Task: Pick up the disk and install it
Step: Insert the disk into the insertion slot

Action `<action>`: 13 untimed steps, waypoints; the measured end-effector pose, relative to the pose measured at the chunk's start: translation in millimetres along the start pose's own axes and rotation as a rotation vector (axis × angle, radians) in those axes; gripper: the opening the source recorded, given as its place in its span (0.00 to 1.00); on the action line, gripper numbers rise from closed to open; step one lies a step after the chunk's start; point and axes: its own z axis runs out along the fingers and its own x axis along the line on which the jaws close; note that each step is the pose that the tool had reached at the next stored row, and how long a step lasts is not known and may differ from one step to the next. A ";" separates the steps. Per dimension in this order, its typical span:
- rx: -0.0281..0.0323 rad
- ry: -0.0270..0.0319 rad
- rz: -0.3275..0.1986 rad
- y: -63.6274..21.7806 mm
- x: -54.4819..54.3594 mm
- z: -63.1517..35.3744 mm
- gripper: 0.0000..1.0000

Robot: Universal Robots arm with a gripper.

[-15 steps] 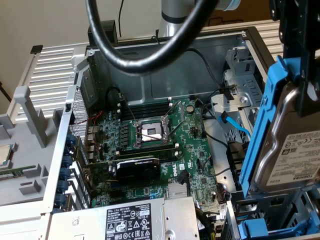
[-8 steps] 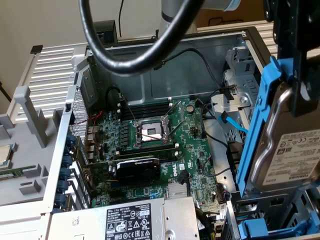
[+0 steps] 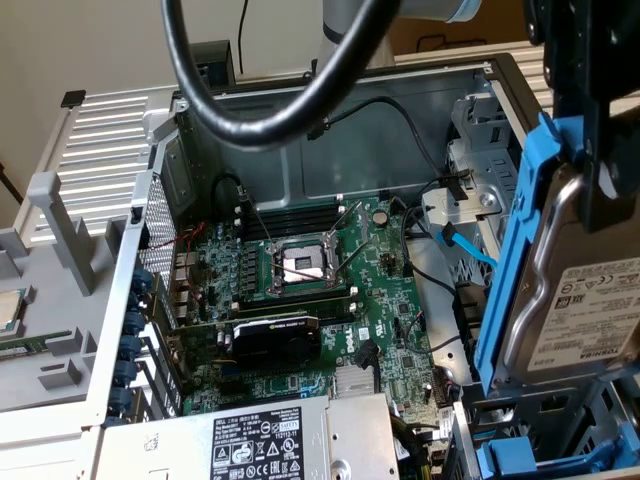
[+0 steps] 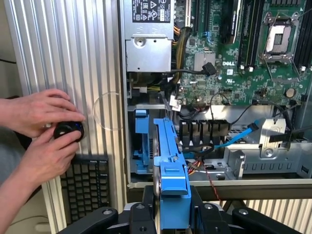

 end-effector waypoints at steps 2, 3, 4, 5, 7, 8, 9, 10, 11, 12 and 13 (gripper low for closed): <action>0.0017 0.0013 0.000 0.9 0.1 1.3 0.37; 0.0027 0.0018 -0.001 1.5 0.1 2.1 0.37; 0.0036 0.0024 -0.001 2.1 0.1 2.7 0.37; 0.0045 0.0028 -0.001 2.5 0.1 3.2 0.37; 0.0055 0.0045 -0.002 3.1 0.1 4.3 0.37; 0.0058 0.0052 -0.002 3.3 0.1 5.0 0.37; 0.0058 0.0059 -0.002 3.5 0.1 5.5 0.37; 0.0059 0.0064 -0.003 3.8 0.1 5.7 0.37; 0.0060 0.0070 -0.003 4.2 0.1 5.8 0.37; 0.0059 0.0073 -0.003 4.2 0.1 6.1 0.37; 0.0059 0.0075 -0.003 4.2 0.1 6.1 0.37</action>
